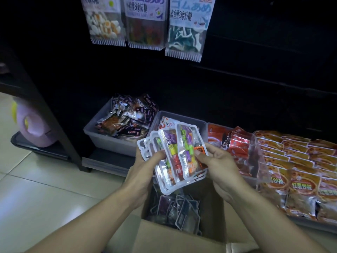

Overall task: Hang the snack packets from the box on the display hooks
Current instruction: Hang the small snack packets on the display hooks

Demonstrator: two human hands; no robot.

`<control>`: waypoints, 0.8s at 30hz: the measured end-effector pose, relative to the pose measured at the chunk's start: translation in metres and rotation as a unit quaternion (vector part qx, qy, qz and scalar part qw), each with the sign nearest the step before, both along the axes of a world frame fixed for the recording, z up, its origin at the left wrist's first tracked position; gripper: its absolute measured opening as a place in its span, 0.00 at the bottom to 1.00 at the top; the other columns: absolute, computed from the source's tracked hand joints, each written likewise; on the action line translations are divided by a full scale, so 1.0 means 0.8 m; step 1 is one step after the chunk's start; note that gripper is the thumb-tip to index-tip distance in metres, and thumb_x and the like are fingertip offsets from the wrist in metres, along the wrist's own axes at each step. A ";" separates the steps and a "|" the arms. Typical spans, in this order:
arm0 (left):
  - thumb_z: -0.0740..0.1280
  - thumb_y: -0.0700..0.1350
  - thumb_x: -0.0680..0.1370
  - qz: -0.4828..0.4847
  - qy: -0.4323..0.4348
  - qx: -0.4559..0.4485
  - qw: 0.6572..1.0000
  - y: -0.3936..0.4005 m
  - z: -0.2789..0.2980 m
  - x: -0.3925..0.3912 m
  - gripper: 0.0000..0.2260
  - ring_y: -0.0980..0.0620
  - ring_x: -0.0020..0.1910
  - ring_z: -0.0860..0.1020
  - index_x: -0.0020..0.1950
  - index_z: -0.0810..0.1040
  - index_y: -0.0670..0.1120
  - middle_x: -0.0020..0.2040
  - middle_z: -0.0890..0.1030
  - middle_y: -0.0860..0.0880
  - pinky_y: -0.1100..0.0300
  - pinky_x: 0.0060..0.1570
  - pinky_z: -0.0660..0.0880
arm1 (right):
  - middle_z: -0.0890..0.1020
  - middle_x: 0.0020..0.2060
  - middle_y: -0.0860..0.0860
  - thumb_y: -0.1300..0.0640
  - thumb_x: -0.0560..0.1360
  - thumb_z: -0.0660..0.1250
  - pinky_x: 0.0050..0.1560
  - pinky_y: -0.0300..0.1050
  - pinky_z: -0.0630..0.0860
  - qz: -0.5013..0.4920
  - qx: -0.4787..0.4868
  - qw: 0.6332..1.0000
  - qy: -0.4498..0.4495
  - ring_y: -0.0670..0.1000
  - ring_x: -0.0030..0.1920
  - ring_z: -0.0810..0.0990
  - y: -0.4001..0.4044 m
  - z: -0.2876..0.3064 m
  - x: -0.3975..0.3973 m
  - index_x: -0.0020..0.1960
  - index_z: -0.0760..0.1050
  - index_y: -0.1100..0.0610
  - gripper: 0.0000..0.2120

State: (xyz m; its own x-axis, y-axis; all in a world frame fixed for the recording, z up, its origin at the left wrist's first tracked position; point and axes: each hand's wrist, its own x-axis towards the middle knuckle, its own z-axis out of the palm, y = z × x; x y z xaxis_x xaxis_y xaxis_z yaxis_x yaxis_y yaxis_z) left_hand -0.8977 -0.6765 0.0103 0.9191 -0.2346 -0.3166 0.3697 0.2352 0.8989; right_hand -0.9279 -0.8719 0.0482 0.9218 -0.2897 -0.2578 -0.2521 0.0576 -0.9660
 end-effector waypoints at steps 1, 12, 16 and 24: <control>0.78 0.53 0.75 0.010 0.004 -0.011 1.000 -0.004 0.002 0.001 0.27 0.45 0.55 0.88 0.72 0.73 0.58 0.58 0.88 0.50 0.47 0.56 0.81 | 0.89 0.53 0.53 0.61 0.81 0.70 0.67 0.63 0.79 -0.014 0.005 1.000 -0.006 0.57 0.55 0.88 0.003 0.000 0.001 0.65 0.82 0.56 0.13; 0.77 0.74 0.64 0.090 -0.003 -0.050 0.995 -0.034 0.024 0.001 0.42 0.45 0.64 0.84 0.75 0.66 0.68 0.64 0.86 0.53 0.37 0.71 0.74 | 0.89 0.52 0.53 0.58 0.82 0.70 0.64 0.67 0.80 -0.132 0.019 0.989 -0.055 0.60 0.57 0.87 0.009 0.007 0.001 0.59 0.86 0.52 0.09; 0.73 0.84 0.53 0.019 -0.002 -0.004 1.000 -0.041 0.026 0.002 0.61 0.48 0.73 0.77 0.83 0.57 0.67 0.77 0.75 0.53 0.41 0.75 0.72 | 0.90 0.50 0.53 0.59 0.81 0.70 0.62 0.66 0.81 -0.155 -0.005 0.985 -0.071 0.59 0.55 0.88 0.007 0.004 -0.002 0.57 0.86 0.52 0.08; 0.83 0.68 0.57 0.010 0.010 -0.034 0.999 -0.044 0.027 0.007 0.53 0.46 0.65 0.84 0.79 0.63 0.66 0.67 0.84 0.53 0.41 0.70 0.76 | 0.89 0.47 0.54 0.59 0.82 0.69 0.60 0.67 0.82 -0.141 -0.015 0.987 -0.076 0.60 0.51 0.89 0.002 0.008 -0.012 0.50 0.86 0.50 0.08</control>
